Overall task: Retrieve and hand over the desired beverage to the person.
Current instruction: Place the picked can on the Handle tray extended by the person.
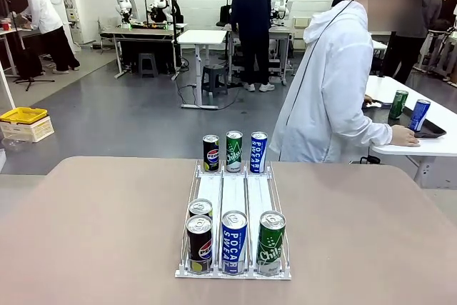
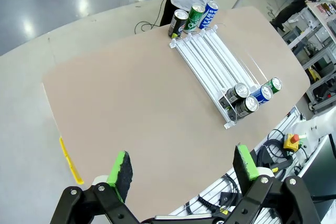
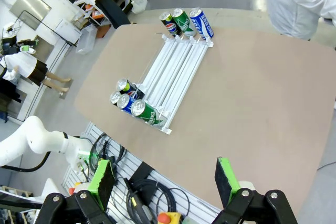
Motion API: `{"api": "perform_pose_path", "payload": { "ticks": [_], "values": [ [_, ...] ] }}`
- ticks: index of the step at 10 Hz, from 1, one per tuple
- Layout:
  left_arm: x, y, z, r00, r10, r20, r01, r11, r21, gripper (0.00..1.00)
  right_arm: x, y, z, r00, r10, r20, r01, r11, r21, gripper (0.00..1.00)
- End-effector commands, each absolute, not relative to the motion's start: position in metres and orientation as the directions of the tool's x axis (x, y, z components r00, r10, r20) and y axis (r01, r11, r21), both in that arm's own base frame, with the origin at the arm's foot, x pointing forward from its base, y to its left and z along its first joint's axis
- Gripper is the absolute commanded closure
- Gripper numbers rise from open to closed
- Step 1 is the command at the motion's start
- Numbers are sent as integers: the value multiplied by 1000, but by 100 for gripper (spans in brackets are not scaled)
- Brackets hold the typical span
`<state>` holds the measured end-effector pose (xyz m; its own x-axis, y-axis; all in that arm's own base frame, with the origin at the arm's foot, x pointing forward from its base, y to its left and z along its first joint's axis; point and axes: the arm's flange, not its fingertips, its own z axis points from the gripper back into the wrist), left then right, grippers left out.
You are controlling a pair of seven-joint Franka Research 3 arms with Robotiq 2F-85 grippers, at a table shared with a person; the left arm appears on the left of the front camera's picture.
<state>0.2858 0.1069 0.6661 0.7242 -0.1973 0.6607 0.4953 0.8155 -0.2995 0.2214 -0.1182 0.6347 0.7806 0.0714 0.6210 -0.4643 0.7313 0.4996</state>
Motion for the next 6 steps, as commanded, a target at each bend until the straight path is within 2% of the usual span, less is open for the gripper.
{"api": "perform_pose_path", "payload": {
  "ticks": [1,6],
  "values": [
    [285,108,668,726,-203,657,496,816,-297,0,223,-118,635,772,76,631,-484,714,506,0],
    [285,108,668,726,-203,657,496,816,-297,0,223,-118,635,772,76,631,-484,714,506,0]
  ]
}}
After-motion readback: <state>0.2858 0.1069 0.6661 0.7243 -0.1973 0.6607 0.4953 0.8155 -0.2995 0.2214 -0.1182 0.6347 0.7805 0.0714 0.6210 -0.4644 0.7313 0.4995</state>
